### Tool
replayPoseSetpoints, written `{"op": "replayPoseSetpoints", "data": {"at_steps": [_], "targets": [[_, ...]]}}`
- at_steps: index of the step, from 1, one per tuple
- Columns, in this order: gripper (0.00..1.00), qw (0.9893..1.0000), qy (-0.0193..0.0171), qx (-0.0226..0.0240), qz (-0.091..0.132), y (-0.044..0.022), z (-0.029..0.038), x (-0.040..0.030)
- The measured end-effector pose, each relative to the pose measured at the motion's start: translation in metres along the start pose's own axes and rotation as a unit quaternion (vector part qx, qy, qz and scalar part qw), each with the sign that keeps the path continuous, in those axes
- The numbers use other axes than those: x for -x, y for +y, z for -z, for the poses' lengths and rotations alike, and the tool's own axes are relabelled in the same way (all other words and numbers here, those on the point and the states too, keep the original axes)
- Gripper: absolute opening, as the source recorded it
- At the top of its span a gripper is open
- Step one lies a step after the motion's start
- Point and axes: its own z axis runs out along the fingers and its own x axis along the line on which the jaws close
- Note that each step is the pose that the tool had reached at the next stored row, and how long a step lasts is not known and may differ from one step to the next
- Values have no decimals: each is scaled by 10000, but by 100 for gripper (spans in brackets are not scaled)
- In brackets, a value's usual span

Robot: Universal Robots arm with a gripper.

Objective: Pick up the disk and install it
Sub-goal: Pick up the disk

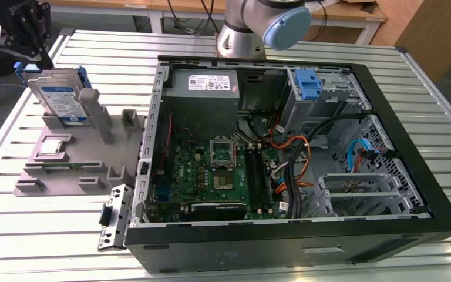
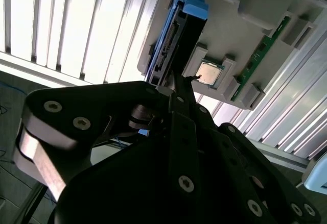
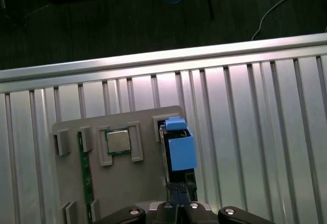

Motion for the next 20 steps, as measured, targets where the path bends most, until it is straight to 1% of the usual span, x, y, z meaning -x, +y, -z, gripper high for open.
{"op": "replayPoseSetpoints", "data": {"at_steps": [2,3,7,20], "targets": [[10,10000,-46,8,35,-1,0,1],[10,10000,-57,10,48,-1,-1,2],[10,10000,-57,9,56,-1,-15,1],[10,10000,-57,10,56,-1,-20,0]]}}
